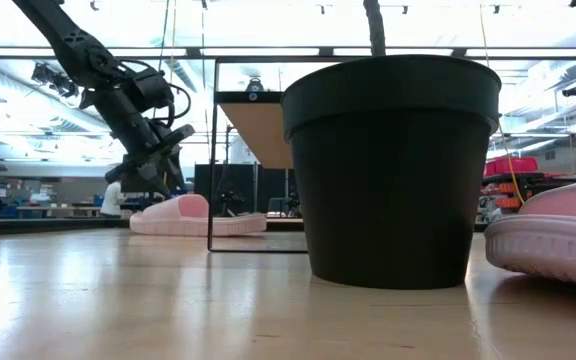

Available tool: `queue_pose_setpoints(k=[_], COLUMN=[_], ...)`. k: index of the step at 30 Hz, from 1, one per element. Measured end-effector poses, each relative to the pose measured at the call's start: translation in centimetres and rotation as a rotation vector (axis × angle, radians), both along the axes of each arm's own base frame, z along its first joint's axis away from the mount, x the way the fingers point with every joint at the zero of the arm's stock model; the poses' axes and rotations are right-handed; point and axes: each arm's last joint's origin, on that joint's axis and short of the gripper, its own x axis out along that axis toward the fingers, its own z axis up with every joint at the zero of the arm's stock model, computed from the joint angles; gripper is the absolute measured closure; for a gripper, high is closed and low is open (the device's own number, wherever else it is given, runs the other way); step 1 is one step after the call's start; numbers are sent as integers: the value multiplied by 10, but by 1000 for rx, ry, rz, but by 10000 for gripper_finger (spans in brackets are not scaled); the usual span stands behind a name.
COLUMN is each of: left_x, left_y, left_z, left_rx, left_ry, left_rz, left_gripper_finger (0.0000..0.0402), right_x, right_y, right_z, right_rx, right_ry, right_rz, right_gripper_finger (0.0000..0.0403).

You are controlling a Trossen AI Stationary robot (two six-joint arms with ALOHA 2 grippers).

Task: Pick and place slides into the shelf
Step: Put the pink slide on the shelf

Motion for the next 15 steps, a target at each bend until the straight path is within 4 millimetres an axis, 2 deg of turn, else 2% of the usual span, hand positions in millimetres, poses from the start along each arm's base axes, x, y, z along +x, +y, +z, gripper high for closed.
queue_pose_setpoints(k=[8, 15], left_x=[0, 1], left_y=[0, -1], left_z=[0, 0], left_rx=[0, -29], left_ry=[-1, -31], left_rz=[0, -9], left_gripper_finger=[236, 237], right_x=[18, 21], right_y=[40, 59], right_z=[-27, -43], right_rx=[-6, -21], right_ry=[52, 95], right_rz=[-25, -60], right_gripper_finger=[300, 300])
